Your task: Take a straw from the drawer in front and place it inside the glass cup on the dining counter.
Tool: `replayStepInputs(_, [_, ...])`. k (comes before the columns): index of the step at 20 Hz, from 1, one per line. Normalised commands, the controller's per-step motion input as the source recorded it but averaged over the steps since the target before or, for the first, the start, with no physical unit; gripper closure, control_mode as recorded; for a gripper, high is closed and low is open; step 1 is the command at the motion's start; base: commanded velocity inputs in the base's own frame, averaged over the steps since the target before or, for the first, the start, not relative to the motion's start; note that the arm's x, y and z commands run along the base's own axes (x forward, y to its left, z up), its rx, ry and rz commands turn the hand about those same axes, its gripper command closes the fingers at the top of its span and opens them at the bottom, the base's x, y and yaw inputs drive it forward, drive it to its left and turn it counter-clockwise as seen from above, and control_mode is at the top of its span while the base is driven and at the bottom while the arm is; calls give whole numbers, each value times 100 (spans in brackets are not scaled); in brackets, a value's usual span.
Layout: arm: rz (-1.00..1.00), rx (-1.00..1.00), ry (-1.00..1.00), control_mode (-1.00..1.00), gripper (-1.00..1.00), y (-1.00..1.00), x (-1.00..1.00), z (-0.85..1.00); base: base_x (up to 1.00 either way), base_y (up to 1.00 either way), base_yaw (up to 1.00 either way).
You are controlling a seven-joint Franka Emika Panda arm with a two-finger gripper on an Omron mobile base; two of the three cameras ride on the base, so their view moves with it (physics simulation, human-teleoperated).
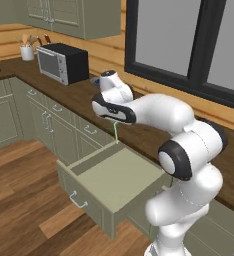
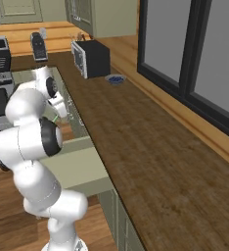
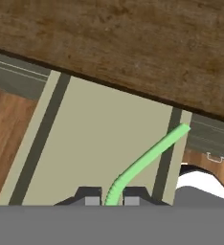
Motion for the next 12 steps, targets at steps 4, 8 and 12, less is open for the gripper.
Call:
replayStepInputs(4, [16, 5, 7, -100, 100, -48, -38, 37, 0, 0, 0])
replayStepInputs(8, [13, 15, 4, -100, 100, -51, -37, 0, 0, 0, 0])
replayStepInputs(12, [10, 4, 0, -100, 100, -25, -16, -4, 0, 0, 0])
